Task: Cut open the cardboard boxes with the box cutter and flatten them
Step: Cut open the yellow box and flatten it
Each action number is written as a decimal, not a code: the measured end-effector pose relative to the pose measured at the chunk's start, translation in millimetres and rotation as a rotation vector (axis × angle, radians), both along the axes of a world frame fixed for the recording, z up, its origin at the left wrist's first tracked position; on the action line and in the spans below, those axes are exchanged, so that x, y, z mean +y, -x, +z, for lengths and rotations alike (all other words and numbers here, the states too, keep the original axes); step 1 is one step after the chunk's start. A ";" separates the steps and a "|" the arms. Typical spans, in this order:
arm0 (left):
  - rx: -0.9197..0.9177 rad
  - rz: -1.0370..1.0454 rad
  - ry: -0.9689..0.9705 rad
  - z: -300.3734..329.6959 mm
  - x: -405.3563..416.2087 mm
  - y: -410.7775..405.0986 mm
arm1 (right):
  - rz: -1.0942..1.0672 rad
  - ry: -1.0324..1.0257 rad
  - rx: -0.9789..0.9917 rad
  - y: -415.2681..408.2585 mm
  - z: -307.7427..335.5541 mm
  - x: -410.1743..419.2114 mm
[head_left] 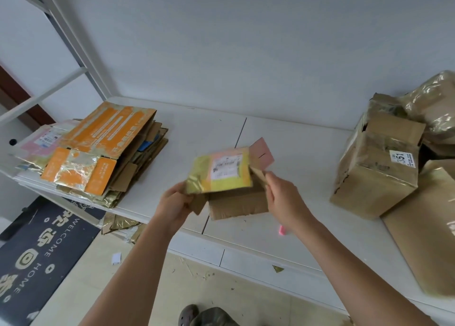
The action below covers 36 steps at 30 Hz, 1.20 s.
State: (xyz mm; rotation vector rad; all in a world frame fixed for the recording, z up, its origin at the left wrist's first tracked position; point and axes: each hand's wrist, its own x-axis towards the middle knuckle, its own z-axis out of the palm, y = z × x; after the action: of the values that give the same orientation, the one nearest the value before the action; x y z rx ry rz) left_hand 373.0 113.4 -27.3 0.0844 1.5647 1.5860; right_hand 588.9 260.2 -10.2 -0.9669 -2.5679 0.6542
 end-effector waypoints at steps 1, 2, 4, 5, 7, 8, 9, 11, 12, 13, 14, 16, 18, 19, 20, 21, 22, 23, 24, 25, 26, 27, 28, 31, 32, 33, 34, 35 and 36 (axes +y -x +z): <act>-0.069 0.010 0.025 -4.2 -8.0 2.5 | 0.058 0.031 -0.078 1.4 -5.6 -3.2; -0.149 0.036 0.032 -9.3 -15.9 5.5 | 0.111 0.068 -0.153 1.8 -11.8 -6.3; -0.250 0.094 0.009 -14.6 -30.6 12.6 | 0.188 0.159 -0.254 -0.1 -24.2 -11.0; -0.257 0.105 0.010 -14.4 -35.9 17.3 | 0.205 0.208 -0.265 -2.2 -30.3 -12.2; -0.225 0.059 0.046 -12.1 -40.8 27.5 | 0.204 0.345 -0.182 -6.1 -39.5 -13.7; -0.206 0.021 0.087 -8.9 -38.8 31.0 | 0.184 0.456 -0.114 -6.5 -40.5 -13.8; -0.150 -0.024 0.154 -4.8 -34.5 33.0 | 0.153 0.595 -0.045 -5.7 -39.7 -12.7; 0.050 -0.183 0.320 4.2 -23.2 31.4 | 0.036 0.880 0.079 0.1 -37.5 -7.0; 0.157 -0.269 0.386 6.2 -17.7 29.2 | -0.038 0.998 0.136 4.1 -36.5 -3.2; 0.238 -0.326 0.416 7.7 -13.0 26.3 | -0.107 1.087 0.196 8.1 -35.3 -0.2; 0.282 -0.355 0.419 9.2 -9.0 22.9 | -0.169 1.137 0.244 11.6 -32.5 2.7; 0.300 -0.369 0.414 12.3 -5.3 17.7 | -0.266 1.206 0.292 17.9 -25.6 8.0; 0.283 -0.351 0.379 15.6 -4.3 16.1 | -0.337 1.261 0.291 22.7 -20.3 12.8; 0.264 -0.331 0.336 16.4 -4.2 16.1 | -0.363 1.279 0.288 24.6 -17.8 15.4; 0.247 -0.315 0.285 16.8 -4.5 16.0 | -0.375 1.278 0.280 25.4 -15.0 17.8; 0.246 -0.309 0.235 17.5 -5.2 16.1 | -0.374 1.269 0.284 25.7 -11.9 21.0; 0.267 -0.308 0.191 18.2 -6.4 16.3 | -0.379 1.260 0.299 25.6 -8.9 24.5; 0.304 -0.309 0.151 19.1 -7.1 16.1 | -0.394 1.250 0.319 25.0 -5.1 27.5; 0.345 -0.311 0.107 21.2 -7.3 15.8 | -0.406 1.228 0.334 24.8 -1.3 30.2; 0.374 -0.314 0.062 23.7 -6.9 16.0 | -0.406 1.187 0.352 24.7 2.7 31.4; 0.386 -0.319 0.019 26.0 -6.0 16.6 | -0.393 1.111 0.372 24.1 5.4 33.6; 0.382 -0.320 -0.016 28.3 -4.9 18.0 | -0.377 1.023 0.398 22.7 6.9 36.0; 0.364 -0.313 -0.032 30.7 -3.8 20.4 | -0.353 0.936 0.425 20.6 8.5 37.5; 0.266 -0.298 0.009 36.3 -2.4 26.7 | -0.293 0.810 0.473 14.9 11.2 35.3; 0.245 -0.314 0.038 36.8 -2.1 25.8 | -0.290 0.791 0.459 13.7 9.2 33.2; 0.245 -0.330 0.075 36.4 -0.8 22.9 | -0.296 0.778 0.432 12.5 5.5 31.1; 0.276 -0.342 0.114 35.2 1.0 19.4 | -0.303 0.770 0.401 12.2 2.2 28.4; 0.340 -0.346 0.154 33.0 3.9 15.7 | -0.303 0.762 0.380 11.4 0.8 25.1; 0.426 -0.336 0.188 30.6 7.5 12.3 | -0.296 0.756 0.364 10.8 -0.3 22.5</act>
State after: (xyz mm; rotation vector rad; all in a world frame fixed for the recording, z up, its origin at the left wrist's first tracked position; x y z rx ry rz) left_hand 360.6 120.9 3.3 0.5828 1.8995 1.1994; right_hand 578.0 282.8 -10.4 -1.2558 -1.8089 1.5890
